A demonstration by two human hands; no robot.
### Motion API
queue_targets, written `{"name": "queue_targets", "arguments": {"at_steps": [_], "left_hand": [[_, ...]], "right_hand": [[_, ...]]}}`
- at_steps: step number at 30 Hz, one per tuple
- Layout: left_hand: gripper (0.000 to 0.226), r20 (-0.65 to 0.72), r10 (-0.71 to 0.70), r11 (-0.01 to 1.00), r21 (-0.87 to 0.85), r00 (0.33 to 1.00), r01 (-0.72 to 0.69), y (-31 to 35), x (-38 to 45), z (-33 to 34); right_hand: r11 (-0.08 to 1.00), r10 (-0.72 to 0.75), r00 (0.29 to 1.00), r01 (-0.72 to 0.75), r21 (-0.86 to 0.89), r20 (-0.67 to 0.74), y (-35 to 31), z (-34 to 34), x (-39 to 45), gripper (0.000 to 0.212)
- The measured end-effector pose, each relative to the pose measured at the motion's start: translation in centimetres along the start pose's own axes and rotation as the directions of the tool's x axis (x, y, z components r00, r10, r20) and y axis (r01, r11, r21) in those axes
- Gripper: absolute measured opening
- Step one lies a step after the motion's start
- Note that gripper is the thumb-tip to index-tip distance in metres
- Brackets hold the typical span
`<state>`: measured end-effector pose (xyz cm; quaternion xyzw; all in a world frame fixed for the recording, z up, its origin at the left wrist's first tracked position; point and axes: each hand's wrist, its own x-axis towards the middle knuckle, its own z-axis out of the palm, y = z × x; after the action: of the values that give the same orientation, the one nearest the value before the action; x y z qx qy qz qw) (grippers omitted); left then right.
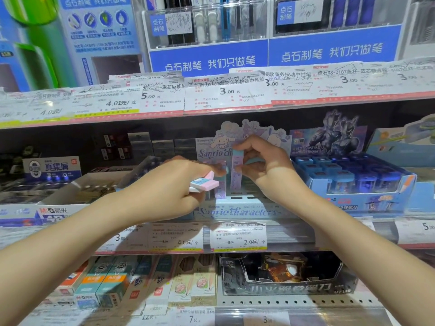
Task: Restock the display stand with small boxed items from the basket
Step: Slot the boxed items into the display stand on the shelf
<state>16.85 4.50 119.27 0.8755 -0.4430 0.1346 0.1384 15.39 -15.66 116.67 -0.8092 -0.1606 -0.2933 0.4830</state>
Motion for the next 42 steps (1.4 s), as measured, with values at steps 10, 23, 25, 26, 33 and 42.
{"name": "queue_targets", "arguments": {"at_steps": [10,23,25,26,33,42], "left_hand": [[0.054,-0.013,0.037,0.999,0.028,0.999,-0.037,-0.1,0.2,0.0],[0.049,-0.002,0.039,0.998,0.054,0.999,-0.039,-0.5,0.2,0.0],[0.055,-0.017,0.05,0.997,0.064,0.999,-0.048,-0.6,0.3,0.1],[0.058,-0.026,0.055,0.996,0.07,0.998,-0.053,-0.5,0.3,0.1],[0.055,-0.014,0.034,0.997,0.069,0.999,-0.033,-0.4,0.3,0.0],[0.046,0.007,0.011,0.998,0.054,1.0,-0.011,-0.2,0.2,-0.2]], "right_hand": [[0.999,-0.032,0.999,0.032,-0.025,-0.022,-0.1,0.0,-0.3,0.028],[0.996,-0.008,1.0,0.008,-0.084,-0.001,0.2,0.1,0.1,0.03],[0.991,-0.027,1.0,0.026,-0.131,-0.007,0.5,0.1,0.1,0.029],[0.984,-0.055,0.998,0.05,-0.171,-0.025,0.6,0.1,0.0,0.028],[0.972,-0.083,0.995,0.07,-0.226,-0.051,0.2,0.0,0.1,0.043],[0.988,-0.036,0.999,0.036,-0.151,0.005,0.0,-0.2,0.1,0.047]]}}
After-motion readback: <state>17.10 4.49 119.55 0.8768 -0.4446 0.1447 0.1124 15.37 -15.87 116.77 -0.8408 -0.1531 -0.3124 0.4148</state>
